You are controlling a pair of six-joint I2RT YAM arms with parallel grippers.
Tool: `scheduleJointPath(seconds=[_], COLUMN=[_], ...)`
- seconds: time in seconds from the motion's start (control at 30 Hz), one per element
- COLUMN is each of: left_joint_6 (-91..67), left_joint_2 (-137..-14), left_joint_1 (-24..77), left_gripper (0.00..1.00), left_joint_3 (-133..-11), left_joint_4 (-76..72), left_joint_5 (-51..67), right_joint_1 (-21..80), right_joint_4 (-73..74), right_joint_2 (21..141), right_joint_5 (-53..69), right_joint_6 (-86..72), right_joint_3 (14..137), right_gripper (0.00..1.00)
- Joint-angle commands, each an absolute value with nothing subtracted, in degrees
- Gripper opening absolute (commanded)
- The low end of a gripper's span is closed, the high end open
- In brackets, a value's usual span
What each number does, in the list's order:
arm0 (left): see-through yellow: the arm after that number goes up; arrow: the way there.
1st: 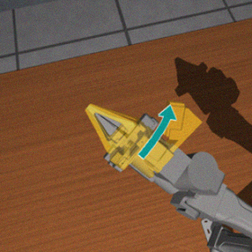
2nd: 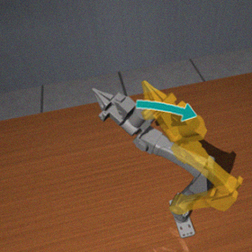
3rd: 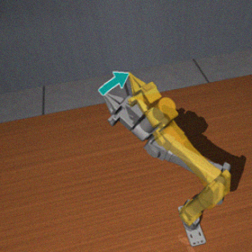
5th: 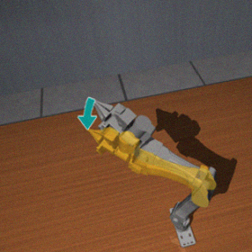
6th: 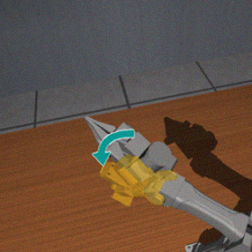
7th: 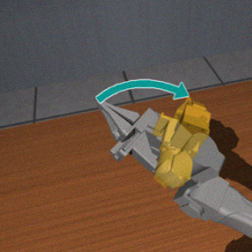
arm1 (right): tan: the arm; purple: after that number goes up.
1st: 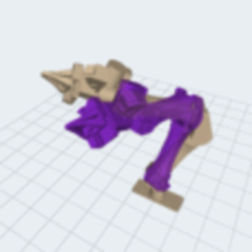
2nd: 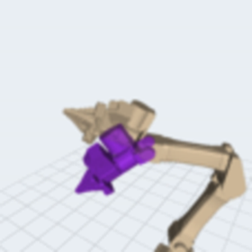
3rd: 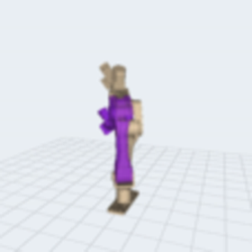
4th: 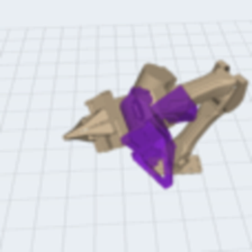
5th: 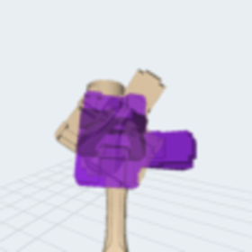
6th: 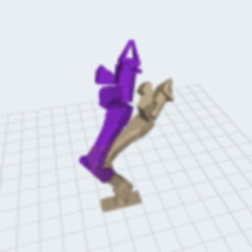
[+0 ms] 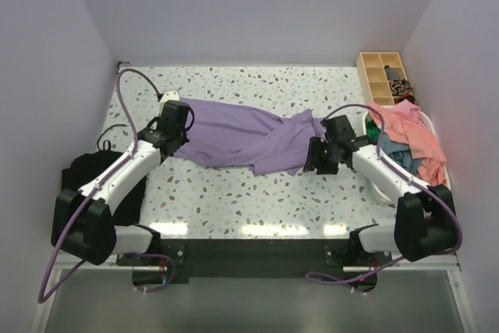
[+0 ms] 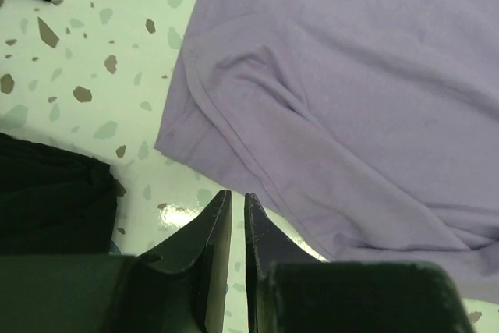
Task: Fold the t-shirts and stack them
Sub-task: Flatten out the tshirt
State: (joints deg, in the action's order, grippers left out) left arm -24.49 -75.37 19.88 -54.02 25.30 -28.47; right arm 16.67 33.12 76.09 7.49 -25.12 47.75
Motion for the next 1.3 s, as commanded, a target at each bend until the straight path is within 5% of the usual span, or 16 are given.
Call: scheduleJointPath(seconds=[0.0,0.47,1.27], left_joint_6=[-25.7,-25.6,-25.8], left_joint_2=[-75.5,-76.6,-78.1], left_joint_1=[19.3,19.3,19.3], left_gripper=[0.16,0.16,0.14], left_joint_3=[-52.3,-51.9,-51.0], left_joint_4=[22.9,22.9,21.7], left_joint_5=[-24.4,-24.2,-23.3], right_joint_1=[18.8,28.8,28.9], right_joint_4=[28.8,25.6,14.6], right_joint_2=[78.0,91.1,93.3], right_joint_5=[9.8,-4.3,2.2], right_joint_6=[-28.2,-31.6,-30.8], right_joint_3=[47.4,53.6,49.5], right_gripper=[0.51,0.48,0.47])
